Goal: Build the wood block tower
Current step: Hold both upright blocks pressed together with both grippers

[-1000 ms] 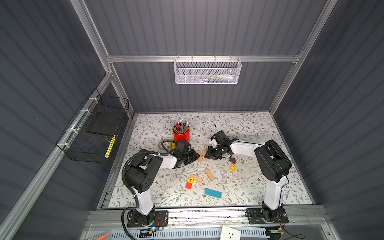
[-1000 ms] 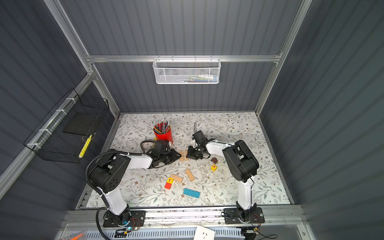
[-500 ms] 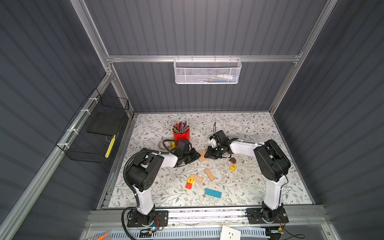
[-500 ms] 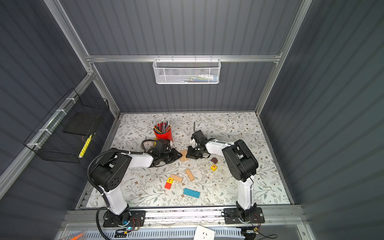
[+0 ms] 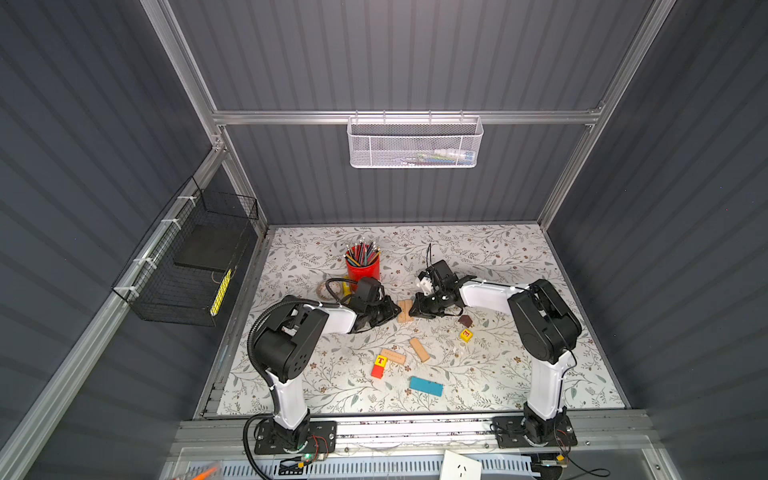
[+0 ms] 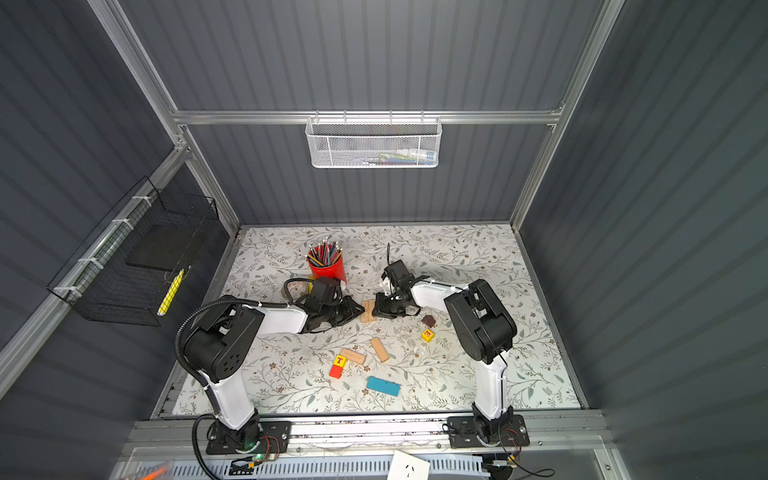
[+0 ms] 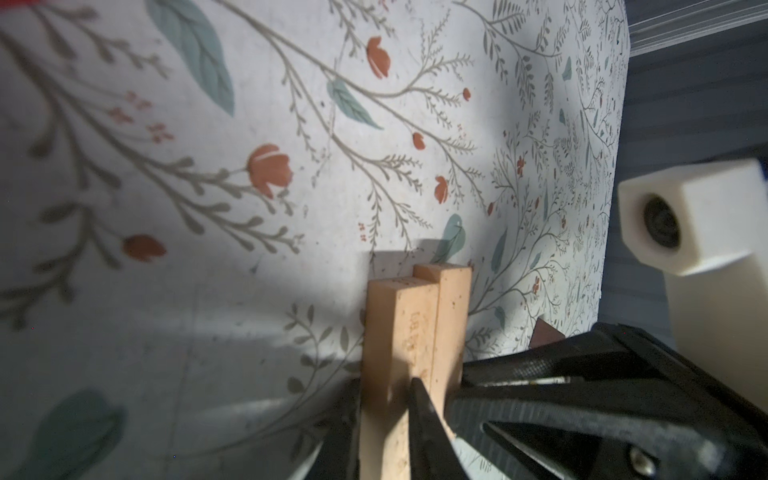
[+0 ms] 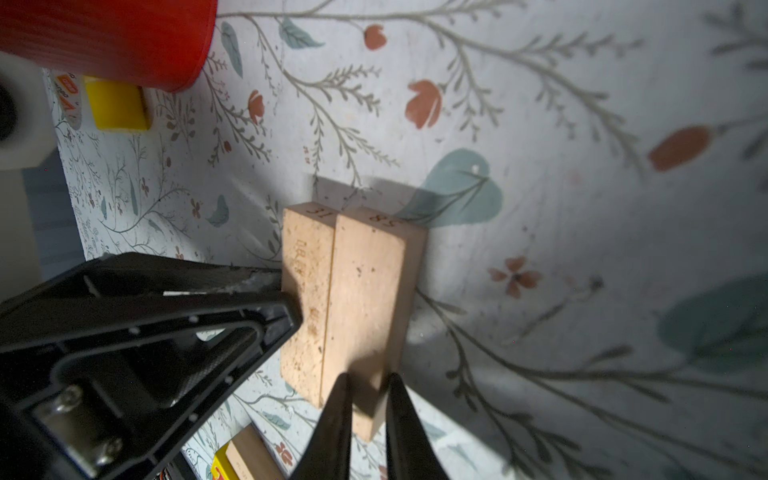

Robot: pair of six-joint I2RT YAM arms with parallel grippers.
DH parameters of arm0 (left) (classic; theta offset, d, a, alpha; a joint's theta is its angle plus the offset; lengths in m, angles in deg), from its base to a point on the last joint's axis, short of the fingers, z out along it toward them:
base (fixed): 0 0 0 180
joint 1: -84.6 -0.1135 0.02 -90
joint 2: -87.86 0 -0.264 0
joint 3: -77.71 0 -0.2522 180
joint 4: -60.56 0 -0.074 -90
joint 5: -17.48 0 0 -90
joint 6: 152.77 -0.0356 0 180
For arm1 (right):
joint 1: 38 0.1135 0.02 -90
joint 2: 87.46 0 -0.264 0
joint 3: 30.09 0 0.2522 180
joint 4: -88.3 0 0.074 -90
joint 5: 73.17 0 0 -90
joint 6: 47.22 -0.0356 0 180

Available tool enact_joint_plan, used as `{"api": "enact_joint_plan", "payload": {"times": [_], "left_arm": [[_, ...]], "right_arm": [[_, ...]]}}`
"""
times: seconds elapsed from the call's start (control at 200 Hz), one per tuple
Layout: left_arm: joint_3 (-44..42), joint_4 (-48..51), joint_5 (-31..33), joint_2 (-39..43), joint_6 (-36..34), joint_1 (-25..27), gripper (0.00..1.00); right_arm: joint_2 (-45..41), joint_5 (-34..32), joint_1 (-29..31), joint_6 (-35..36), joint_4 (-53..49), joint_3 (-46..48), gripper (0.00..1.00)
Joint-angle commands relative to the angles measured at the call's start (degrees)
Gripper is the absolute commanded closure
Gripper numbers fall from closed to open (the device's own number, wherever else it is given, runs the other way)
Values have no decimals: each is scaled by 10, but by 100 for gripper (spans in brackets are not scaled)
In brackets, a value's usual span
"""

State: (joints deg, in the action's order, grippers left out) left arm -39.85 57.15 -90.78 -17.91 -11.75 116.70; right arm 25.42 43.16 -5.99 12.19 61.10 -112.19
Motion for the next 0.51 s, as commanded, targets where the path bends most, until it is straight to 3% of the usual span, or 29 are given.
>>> {"api": "enact_joint_plan", "payload": {"times": [0.0,0.5], "left_arm": [[13,30,18,-19,-13,-3,79],[27,35,17,-30,-14,-3,79]], "right_arm": [[-1,-13,3,9,-27,6,82],[-7,-10,-2,29,-37,10,83]]}}
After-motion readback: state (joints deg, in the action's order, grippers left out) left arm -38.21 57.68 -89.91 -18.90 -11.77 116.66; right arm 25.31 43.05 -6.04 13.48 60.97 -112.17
